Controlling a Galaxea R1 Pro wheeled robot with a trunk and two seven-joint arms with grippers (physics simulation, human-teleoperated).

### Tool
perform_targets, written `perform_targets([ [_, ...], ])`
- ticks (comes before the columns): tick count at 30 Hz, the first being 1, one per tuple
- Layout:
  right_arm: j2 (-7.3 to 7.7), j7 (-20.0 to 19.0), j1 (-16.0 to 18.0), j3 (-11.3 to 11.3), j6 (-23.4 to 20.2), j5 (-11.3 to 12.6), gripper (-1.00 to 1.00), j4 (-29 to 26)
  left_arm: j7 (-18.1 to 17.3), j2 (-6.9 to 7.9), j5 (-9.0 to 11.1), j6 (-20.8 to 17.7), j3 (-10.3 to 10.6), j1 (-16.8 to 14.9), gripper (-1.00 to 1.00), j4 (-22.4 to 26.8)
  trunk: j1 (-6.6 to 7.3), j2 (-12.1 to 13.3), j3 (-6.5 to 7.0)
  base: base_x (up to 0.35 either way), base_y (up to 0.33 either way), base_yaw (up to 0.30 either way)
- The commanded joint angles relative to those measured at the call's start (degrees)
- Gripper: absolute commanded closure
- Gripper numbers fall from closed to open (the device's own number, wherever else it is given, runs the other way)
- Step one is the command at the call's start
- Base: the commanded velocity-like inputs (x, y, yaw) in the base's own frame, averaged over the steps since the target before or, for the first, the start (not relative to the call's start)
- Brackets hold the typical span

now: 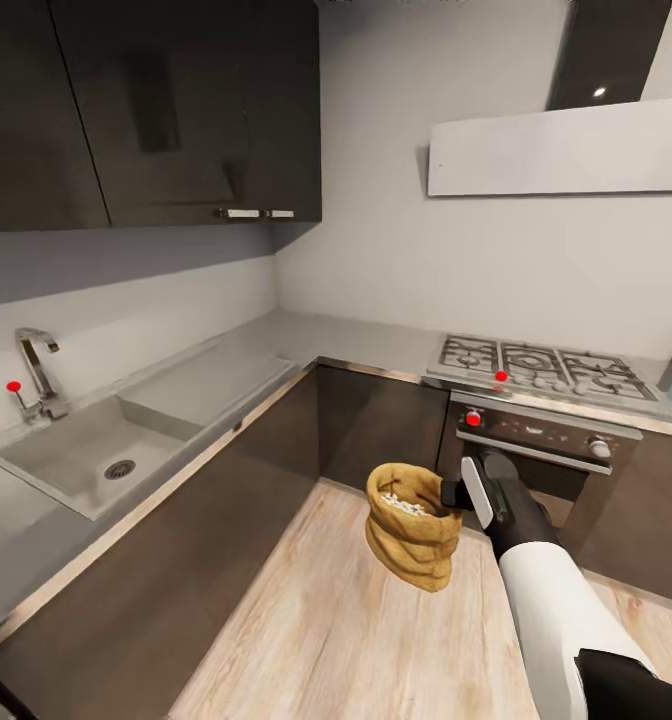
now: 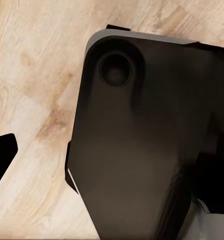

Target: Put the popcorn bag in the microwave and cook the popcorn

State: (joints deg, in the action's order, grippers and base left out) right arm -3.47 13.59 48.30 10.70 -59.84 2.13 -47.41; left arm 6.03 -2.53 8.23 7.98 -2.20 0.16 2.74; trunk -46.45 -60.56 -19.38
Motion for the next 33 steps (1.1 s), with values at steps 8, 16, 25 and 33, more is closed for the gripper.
perform_targets([
  [8, 1.65, 0.37, 0.06, 0.29, -0.16, 0.42, 1.00, -0.05, -0.04, 0.07, 0.23, 0.11, -0.17, 0.02, -1.00, 0.08, 0.03, -0.05, -0.06, -0.221, 0.000, -0.160],
  [16, 4.16, 0.30, 0.05, 0.52, -0.16, 0.50, 1.00, 0.10, -0.05, 0.15, 0.23, 0.11, -0.22, 0.02, -1.00, 0.08, 0.03, -0.05, -0.06, -0.002, 0.000, -0.279],
  [25, 6.76, 0.16, 0.05, 0.85, -0.16, 0.94, 1.00, 0.12, -0.05, 0.08, 0.21, 0.11, -0.26, 0.02, -1.00, 0.12, 0.03, -0.05, -0.06, 0.000, 0.000, -0.280],
  [33, 11.52, 0.04, -0.79, 2.70, -0.16, 1.11, 1.00, 0.18, -0.05, 0.07, 0.19, 0.11, -0.26, 0.02, -1.00, 0.16, 0.03, -0.05, -0.06, 0.000, 0.000, -0.285],
])
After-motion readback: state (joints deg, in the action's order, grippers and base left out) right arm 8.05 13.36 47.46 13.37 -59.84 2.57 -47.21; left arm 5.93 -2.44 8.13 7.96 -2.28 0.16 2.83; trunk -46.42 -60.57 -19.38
